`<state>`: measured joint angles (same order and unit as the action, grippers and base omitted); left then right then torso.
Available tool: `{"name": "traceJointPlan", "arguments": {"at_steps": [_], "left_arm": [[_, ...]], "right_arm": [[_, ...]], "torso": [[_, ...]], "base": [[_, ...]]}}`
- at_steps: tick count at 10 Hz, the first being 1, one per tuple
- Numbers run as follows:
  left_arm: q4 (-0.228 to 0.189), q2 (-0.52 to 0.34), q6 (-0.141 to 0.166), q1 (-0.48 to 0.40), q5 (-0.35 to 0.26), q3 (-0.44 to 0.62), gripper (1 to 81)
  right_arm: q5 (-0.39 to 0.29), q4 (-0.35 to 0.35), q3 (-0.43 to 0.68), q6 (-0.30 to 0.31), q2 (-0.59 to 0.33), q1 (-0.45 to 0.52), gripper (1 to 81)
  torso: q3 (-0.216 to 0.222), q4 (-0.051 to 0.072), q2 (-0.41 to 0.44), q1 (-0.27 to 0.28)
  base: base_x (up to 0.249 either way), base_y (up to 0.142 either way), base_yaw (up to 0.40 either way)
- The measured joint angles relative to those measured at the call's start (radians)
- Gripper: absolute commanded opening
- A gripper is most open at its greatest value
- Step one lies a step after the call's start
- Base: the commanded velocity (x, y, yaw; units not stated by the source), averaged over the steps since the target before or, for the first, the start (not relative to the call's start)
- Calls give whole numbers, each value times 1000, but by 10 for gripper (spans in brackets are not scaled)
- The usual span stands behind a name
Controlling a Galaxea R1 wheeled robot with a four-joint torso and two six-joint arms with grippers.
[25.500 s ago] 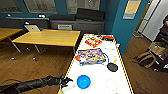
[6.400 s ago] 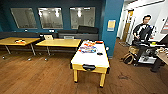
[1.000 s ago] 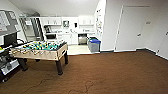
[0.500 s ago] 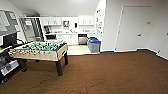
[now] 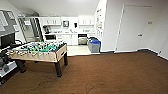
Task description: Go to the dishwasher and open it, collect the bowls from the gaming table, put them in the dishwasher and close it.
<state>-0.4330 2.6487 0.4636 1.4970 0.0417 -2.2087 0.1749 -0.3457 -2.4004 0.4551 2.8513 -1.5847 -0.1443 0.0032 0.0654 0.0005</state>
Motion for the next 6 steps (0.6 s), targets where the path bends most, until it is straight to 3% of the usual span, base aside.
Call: {"name": "traceJointPlan", "arguments": {"at_steps": [6], "left_arm": [[0, 1, 0, -3, 2, 0, 10]], "right_arm": [[0, -2, -4, 0, 3, -1, 10]], "torso": [[0, 0, 0, 0]], "base": [[141, 0, 0]]}}
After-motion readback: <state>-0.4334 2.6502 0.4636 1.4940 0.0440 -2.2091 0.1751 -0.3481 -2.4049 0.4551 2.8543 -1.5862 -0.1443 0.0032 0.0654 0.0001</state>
